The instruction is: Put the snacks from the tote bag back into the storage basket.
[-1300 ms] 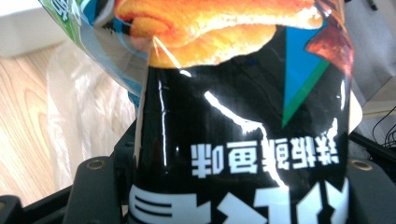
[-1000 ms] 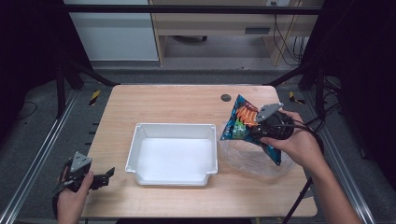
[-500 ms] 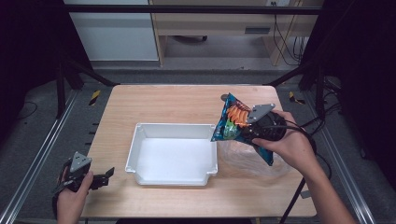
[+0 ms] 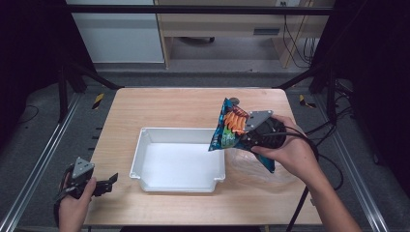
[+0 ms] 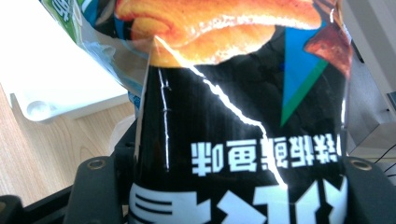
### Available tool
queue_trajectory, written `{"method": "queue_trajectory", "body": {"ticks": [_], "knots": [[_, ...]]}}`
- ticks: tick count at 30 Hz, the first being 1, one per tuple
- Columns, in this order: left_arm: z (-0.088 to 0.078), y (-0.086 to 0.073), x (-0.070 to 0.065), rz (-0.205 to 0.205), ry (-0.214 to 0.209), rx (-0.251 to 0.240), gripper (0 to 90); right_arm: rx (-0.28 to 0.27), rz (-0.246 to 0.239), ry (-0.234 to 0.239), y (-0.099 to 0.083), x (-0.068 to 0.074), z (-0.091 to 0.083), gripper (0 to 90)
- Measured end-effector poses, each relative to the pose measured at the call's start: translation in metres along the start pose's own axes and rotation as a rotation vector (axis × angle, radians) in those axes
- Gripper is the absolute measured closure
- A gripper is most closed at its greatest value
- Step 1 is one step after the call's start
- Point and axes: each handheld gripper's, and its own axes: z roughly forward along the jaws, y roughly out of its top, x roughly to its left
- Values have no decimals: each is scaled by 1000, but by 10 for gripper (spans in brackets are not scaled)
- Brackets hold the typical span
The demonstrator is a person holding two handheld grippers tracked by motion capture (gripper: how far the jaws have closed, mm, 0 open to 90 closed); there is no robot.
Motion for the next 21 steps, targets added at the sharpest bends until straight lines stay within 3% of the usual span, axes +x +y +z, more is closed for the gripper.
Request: {"method": "queue_trajectory", "body": {"ticks": [21], "knots": [[0, 0, 0, -4, 1, -2, 31, -24, -62, 17, 23, 18, 2, 365]]}}
